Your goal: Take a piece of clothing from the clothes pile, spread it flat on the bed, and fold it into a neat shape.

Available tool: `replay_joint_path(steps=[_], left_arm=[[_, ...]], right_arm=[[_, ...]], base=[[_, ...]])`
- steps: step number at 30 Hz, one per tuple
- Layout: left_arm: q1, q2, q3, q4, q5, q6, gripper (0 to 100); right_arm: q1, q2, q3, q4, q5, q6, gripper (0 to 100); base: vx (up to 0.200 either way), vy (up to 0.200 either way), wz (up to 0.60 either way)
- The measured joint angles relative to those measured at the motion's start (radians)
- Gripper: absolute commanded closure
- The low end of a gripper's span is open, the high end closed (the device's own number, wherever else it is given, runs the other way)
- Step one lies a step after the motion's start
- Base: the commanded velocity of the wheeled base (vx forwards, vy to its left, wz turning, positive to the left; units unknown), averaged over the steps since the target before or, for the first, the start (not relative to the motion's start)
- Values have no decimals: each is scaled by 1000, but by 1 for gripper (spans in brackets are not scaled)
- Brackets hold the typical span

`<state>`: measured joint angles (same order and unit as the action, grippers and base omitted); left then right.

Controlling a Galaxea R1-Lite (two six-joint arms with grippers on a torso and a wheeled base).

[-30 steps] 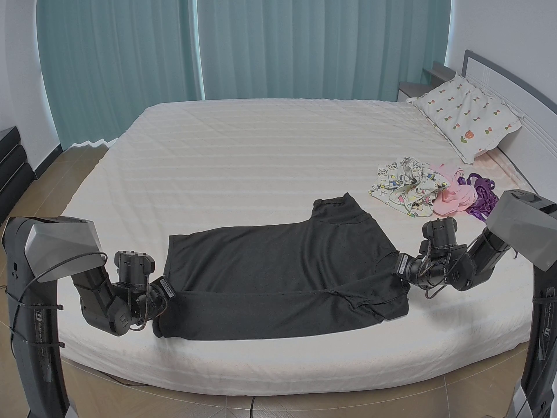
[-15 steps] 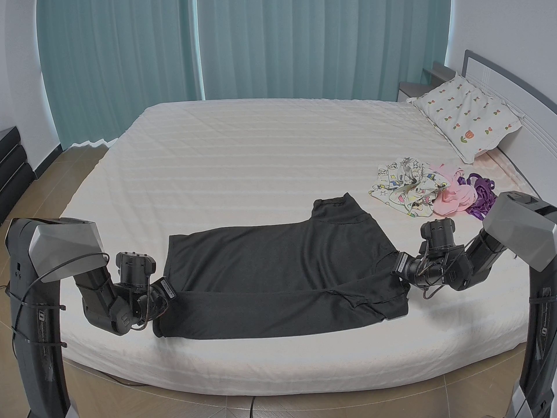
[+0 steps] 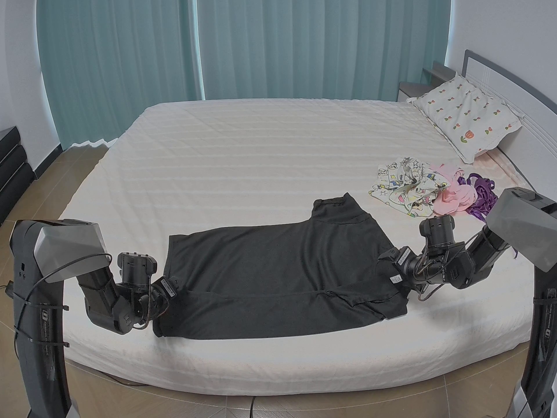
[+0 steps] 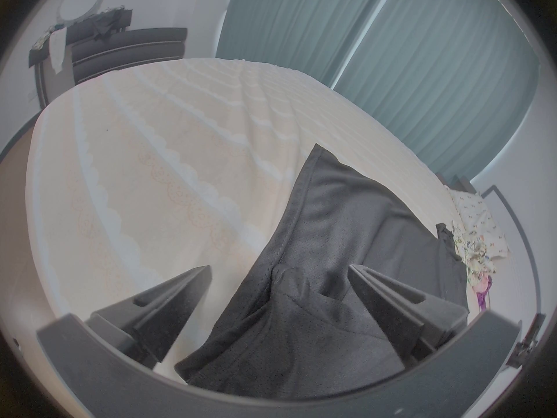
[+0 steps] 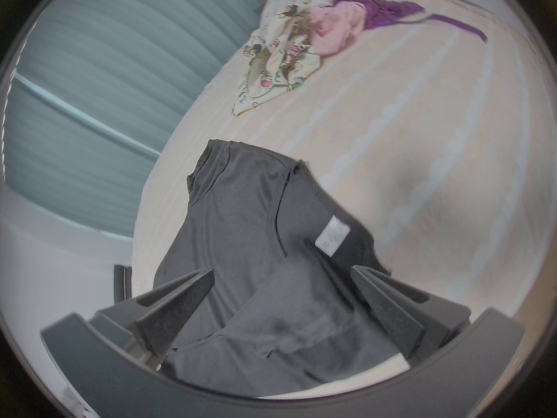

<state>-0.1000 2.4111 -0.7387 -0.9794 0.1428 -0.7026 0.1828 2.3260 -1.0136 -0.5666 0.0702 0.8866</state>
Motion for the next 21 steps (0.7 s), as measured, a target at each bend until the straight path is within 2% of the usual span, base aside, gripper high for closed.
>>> replay_joint_path(steps=[3,6,13,17,21], left_arm=[[8,-9,2,0,-4,-43,0],[24,-24,4,0,-32,-92,0],[82,-45,4,1,-155,-113,0],[101,-51,6,2,-180,-114,0],[109,-54,6,3,-186,-115,0]], right_arm=[[33,-34,33,36,-23,86,0],[77,-58,66,54,-78,135,0],[139,-62,85,63,-146,151,0],[155,-23,42,67,-205,151,0],[166,17,6,69,-226,151,0]], base=[[0,0,0],[0,0,0],[0,0,0],[0,0,0],[0,0,0]])
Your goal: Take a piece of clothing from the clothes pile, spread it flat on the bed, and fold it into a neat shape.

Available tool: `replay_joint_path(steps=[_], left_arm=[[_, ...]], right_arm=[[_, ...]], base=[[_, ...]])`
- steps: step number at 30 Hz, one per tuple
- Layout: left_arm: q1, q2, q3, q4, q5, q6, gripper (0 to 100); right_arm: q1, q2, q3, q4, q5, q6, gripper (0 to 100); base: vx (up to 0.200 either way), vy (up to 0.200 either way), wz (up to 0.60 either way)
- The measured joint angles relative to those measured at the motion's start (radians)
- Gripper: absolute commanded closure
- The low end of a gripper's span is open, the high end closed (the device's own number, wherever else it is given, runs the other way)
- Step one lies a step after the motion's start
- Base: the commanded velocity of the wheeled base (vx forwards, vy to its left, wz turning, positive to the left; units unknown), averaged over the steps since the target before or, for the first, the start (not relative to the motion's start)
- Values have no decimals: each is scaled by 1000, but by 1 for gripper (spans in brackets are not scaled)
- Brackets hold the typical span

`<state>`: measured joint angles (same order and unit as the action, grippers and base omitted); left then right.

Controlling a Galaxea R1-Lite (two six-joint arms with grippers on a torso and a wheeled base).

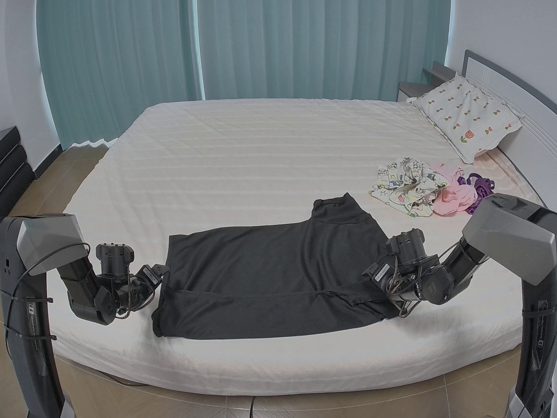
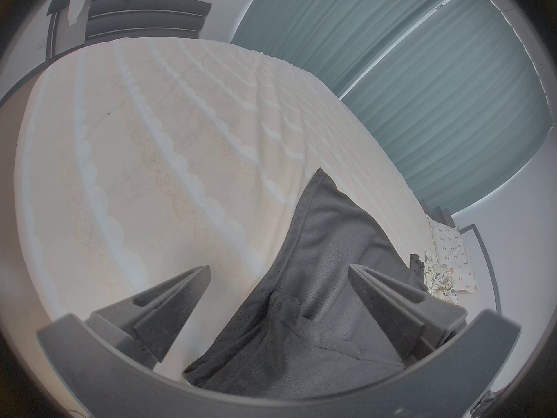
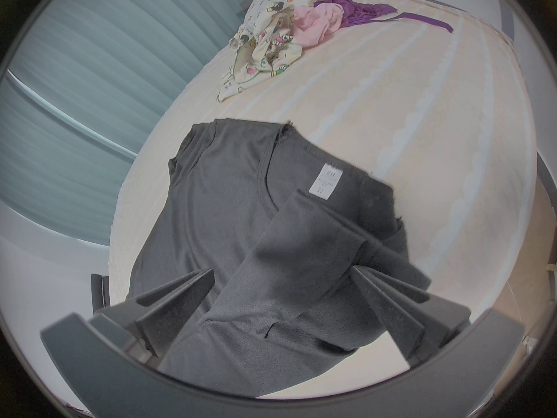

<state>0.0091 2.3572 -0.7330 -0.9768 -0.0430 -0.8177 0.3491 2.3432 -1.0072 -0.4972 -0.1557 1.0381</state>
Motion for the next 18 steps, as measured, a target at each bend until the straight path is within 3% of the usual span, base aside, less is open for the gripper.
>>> replay_joint_path(steps=[10,11,18], left_arm=[[2,-1,-2,0,1,0,0],[2,-1,-3,0,0,0,0],[2,-2,-2,0,0,0,0]], right_arm=[[24,44,-21,-7,-15,1,0],[24,47,-24,-7,-21,2,100],[23,54,-37,2,-61,23,100]], base=[[0,0,0],[0,0,0],[0,0,0]])
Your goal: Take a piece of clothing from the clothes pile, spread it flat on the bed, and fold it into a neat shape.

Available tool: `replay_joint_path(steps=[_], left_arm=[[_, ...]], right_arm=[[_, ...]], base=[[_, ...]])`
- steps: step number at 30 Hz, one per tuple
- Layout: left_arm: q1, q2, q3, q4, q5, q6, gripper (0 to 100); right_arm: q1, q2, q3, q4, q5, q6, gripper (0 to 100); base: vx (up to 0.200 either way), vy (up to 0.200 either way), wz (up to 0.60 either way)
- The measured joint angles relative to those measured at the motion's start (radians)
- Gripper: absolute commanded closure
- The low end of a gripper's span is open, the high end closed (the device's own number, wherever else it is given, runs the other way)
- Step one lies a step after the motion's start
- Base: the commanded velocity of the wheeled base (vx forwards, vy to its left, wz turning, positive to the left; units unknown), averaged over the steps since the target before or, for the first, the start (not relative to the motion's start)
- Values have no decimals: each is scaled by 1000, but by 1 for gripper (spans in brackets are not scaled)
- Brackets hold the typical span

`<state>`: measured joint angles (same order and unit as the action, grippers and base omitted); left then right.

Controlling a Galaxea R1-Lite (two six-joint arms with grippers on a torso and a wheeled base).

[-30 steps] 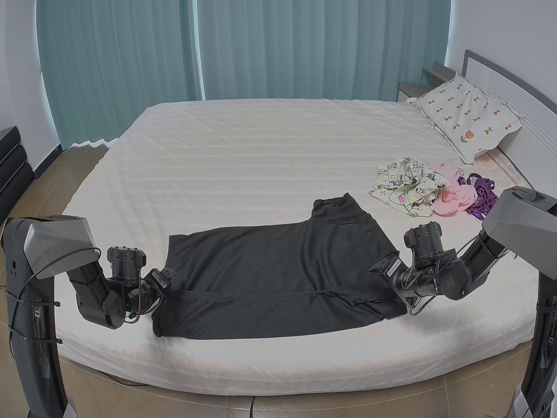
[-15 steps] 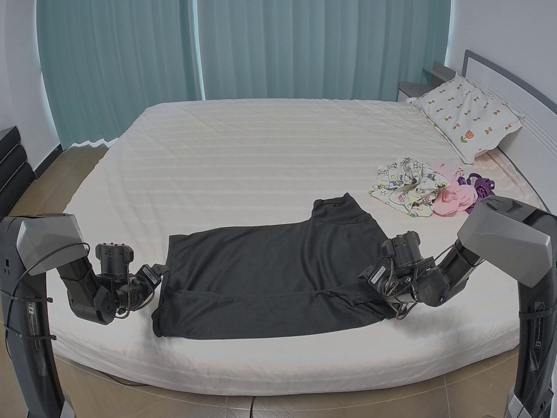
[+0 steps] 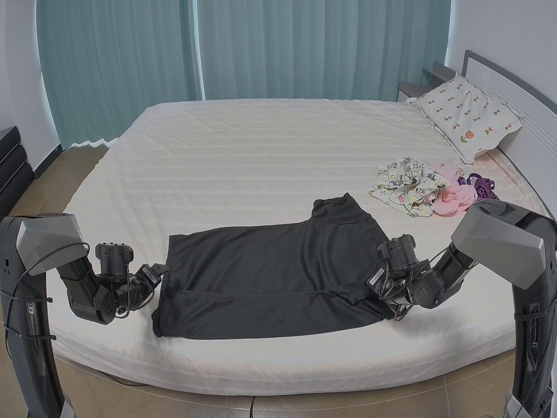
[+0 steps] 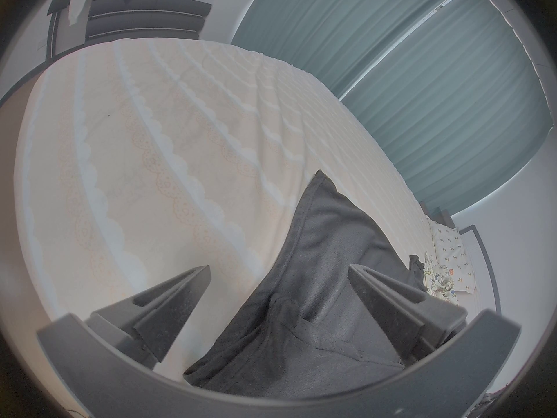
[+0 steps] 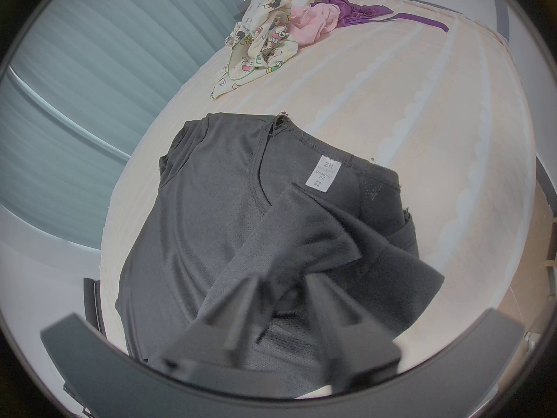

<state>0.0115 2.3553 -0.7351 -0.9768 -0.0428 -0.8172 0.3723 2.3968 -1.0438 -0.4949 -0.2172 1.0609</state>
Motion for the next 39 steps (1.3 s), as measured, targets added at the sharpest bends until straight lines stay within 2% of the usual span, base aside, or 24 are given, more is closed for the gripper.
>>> replay_joint_path(steps=[11,22,28,39], left_arm=[[0,0,2,0,2,0,0],[0,0,2,-1,2,0,0],[-1,0,2,-1,3,1,0],[-1,0,2,-3,4,1,0]], right_arm=[[-8,-56,32,34,0,30,100],[7,-195,70,157,17,33,100],[24,-275,83,244,27,36,100],[67,-349,145,263,29,30,100]], base=[[0,0,0],[0,0,0],[0,0,0],[0,0,0]])
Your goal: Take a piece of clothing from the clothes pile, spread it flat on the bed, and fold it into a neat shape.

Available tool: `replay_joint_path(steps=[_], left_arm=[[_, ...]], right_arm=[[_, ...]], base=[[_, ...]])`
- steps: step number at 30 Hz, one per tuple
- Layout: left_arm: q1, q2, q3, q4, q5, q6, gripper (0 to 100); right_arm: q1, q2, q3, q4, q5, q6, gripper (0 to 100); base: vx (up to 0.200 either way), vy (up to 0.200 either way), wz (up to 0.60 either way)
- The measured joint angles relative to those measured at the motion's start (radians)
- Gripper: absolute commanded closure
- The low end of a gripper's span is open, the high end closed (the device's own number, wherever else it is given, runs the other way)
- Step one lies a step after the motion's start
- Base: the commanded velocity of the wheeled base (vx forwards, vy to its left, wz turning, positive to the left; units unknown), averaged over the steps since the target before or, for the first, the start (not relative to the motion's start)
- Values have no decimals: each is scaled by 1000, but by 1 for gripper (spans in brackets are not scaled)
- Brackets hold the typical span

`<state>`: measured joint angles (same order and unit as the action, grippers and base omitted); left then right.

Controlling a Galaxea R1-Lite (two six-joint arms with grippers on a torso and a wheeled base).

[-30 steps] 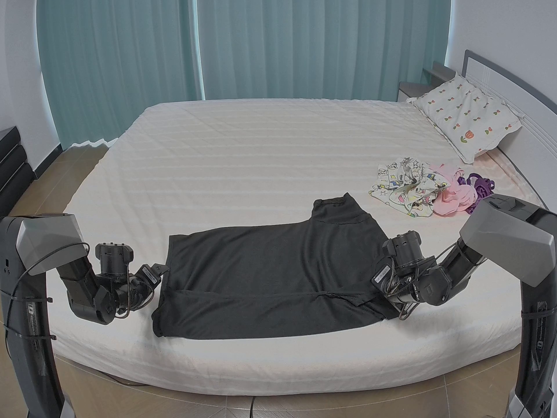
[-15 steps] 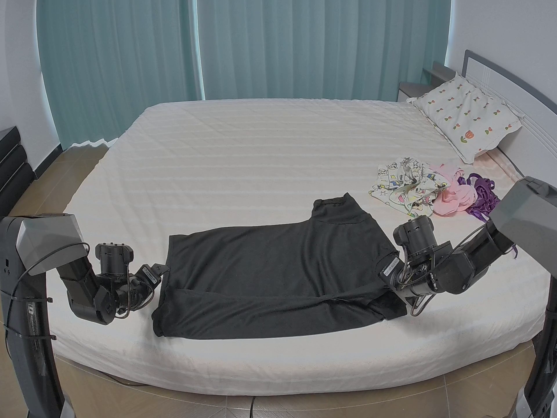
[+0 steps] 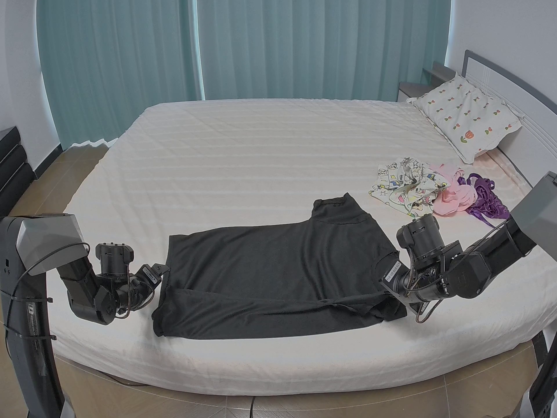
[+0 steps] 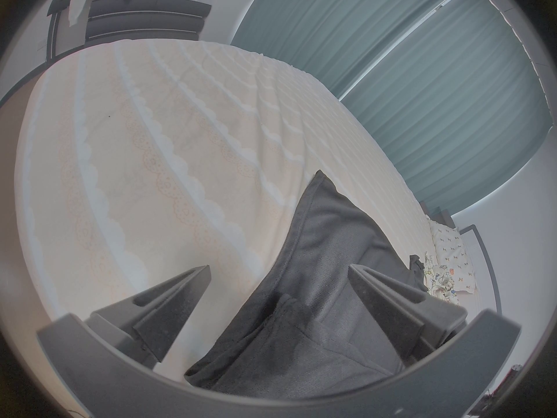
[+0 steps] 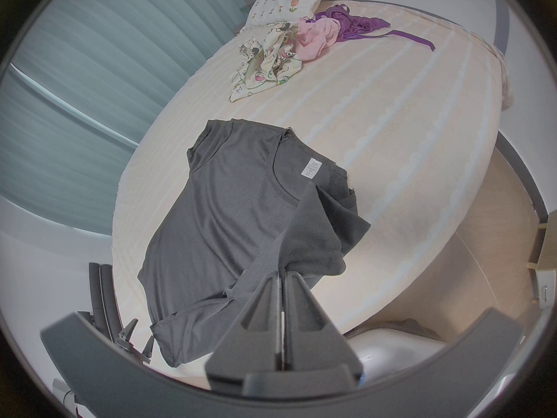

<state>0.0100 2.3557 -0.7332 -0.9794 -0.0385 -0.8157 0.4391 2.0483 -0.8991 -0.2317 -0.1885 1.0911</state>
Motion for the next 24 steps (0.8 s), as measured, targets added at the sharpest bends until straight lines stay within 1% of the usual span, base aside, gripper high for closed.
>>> replay_joint_path(steps=[1,2,6,9,14,21,24], left_arm=[[0,0,0,0,0,0,0],[0,0,0,0,0,0,0],[0,0,0,0,0,0,0],[0,0,0,0,0,0,0],[0,0,0,-1,1,0,0],[0,0,1,0,2,0,0],[0,0,2,-1,1,0,0]], right_arm=[[1,-3,4,0,0,-1,100],[2,-8,8,0,0,-1,0],[6,-26,20,11,4,-3,0],[6,-40,27,44,19,-7,0],[0,-48,31,63,27,-50,0],[-30,9,21,39,26,-107,0],[-49,49,12,-23,28,-135,0]], base=[[0,0,0],[0,0,0],[0,0,0],[0,0,0],[0,0,0],[0,0,0],[0,0,0]])
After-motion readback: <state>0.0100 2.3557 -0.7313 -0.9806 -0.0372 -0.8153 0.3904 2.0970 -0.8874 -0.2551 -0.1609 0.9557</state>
